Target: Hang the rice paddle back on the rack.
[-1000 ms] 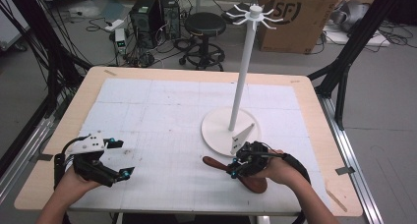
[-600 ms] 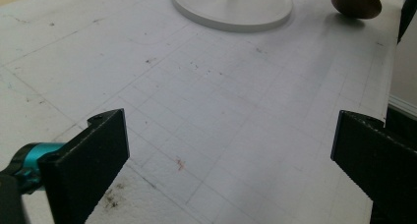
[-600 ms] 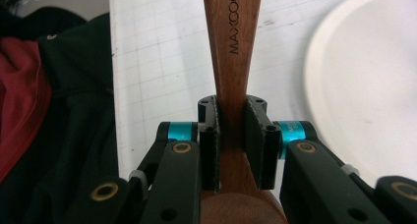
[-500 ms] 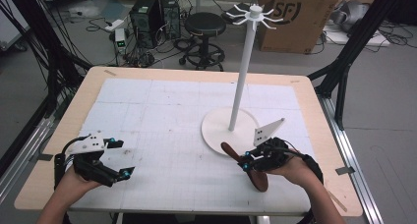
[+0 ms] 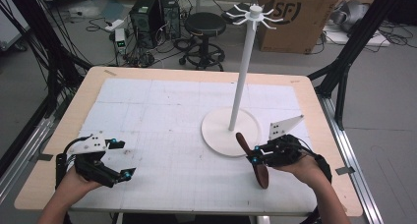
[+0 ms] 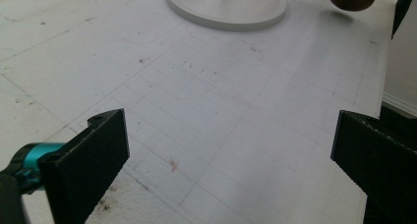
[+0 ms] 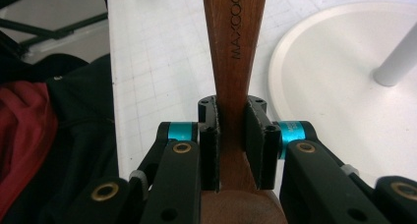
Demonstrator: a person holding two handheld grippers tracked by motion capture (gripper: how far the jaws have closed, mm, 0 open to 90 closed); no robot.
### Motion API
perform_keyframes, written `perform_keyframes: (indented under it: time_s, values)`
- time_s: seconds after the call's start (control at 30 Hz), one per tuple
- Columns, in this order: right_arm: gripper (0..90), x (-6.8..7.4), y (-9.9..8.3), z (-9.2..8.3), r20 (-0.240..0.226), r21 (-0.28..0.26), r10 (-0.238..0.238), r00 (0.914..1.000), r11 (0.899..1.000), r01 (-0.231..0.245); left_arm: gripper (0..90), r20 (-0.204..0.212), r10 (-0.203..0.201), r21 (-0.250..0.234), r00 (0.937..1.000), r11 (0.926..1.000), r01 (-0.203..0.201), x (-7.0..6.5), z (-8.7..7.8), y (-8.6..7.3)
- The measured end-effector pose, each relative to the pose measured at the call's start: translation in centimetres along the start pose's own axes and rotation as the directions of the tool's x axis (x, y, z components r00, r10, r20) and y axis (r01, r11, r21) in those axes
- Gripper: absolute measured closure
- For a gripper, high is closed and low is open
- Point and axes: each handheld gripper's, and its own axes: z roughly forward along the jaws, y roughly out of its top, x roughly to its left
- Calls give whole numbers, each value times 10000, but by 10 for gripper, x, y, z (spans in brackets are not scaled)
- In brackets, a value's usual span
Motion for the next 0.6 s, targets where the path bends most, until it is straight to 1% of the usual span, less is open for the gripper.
perform_keyframes:
  time_s: [0.13, 0.23, 0.33, 0.37, 0.43, 0.53, 0.6]
  values:
    - [778, -2, 1, -11, 63, -288, 13, 10000, 9996, -12, 17, 18, 11, 1, 10000, 10000, -11, -1, 1, 0]
    - [778, -3, 1, -21, 49, -661, -11, 10000, 9978, 15, 17, 17, 6, 7, 10000, 10000, -6, -1, 1, 1]
    - [778, -4, 2, -30, 118, -974, -19, 9999, 9952, 31, 17, 41, 8, 14, 10000, 10000, -8, -1, 2, 1]
    - [778, -4, 3, -33, 120, -1042, 41, 9999, 9946, -28, 17, 50, 22, 21, 10000, 10000, -22, -1, 2, 1]
    - [778, -6, 3, -39, 267, -1224, 19, 9996, 9925, 14, 17, 69, 28, 35, 10000, 10000, -28, -1, 3, 1]
    - [778, -8, 6, -48, 275, -1514, 46, 9996, 9885, -4, 17, 78, 14, 26, 10000, 10000, -14, -1, 3, 1]
    - [778, -10, 8, -55, 376, -1687, -26, 9993, 9856, 89, 17, 90, 14, 25, 10000, 10000, -14, -1, 3, 1]
